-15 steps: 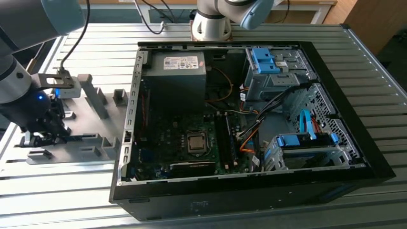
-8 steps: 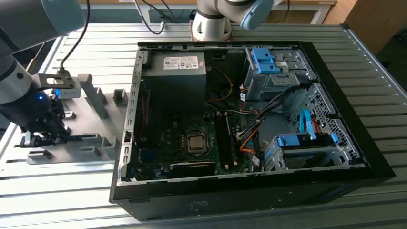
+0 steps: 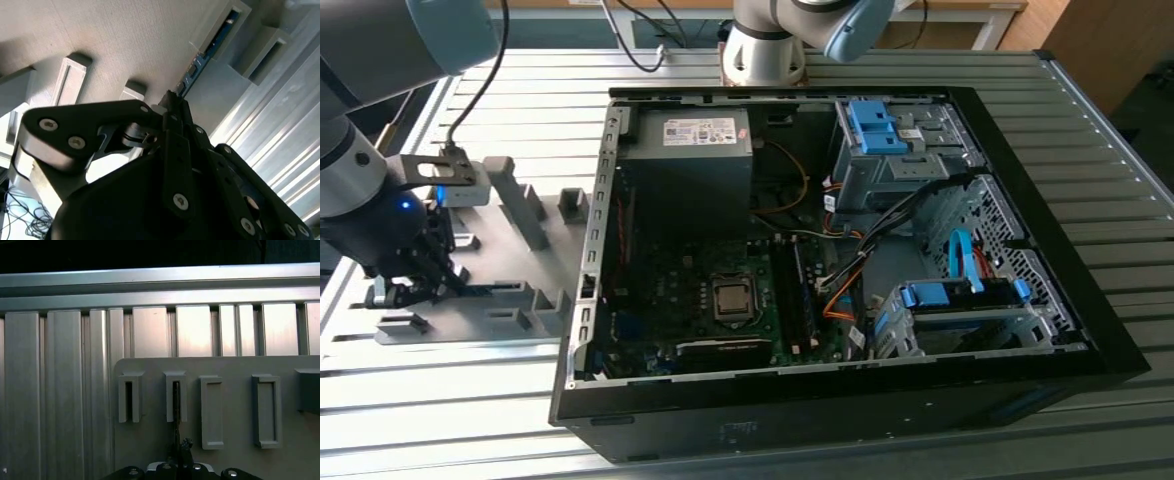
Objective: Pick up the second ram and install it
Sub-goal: 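Pick up the second ram and move it above second insertion slot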
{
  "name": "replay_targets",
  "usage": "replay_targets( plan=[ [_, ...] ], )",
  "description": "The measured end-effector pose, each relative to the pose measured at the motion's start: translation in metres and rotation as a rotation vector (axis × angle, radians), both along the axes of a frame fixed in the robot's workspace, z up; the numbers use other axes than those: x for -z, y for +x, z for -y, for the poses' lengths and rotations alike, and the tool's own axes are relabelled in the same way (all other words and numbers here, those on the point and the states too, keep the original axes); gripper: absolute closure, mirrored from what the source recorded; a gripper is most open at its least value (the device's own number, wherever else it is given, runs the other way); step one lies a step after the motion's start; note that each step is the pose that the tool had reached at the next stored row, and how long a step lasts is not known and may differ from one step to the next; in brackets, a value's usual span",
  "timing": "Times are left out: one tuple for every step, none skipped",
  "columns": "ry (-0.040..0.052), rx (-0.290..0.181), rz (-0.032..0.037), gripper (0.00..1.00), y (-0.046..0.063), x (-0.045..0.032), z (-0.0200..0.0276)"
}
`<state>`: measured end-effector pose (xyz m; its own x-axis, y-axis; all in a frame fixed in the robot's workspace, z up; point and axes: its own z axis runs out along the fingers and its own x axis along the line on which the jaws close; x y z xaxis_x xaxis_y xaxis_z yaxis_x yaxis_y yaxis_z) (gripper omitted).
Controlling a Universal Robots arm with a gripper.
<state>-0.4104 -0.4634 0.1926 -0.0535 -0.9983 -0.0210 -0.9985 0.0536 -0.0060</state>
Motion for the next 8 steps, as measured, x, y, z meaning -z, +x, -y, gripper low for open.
replay_targets(
  plan=[
    [0.0000,0.000,0.0000,0.86,0.0000,0.0000,0.0000],
    [0.0000,0.000,0.0000,0.86,0.0000,0.0000,0.0000],
    [0.0000,0.000,0.0000,0.86,0.0000,0.0000,0.0000],
    [0.0000,0.000,0.0000,0.86,0.0000,0.0001,0.0000],
    [0.0000,0.000,0.0000,0.86,0.0000,0.0001,0.0000],
    [0.0000,0.000,0.0001,0.86,0.0000,0.0001,0.0000],
    [0.0000,0.000,0.0000,0.86,0.0000,0.0001,0.0000],
    [0.0000,0.000,0.0000,0.86,0.0000,0.0001,0.0000]
  ],
)
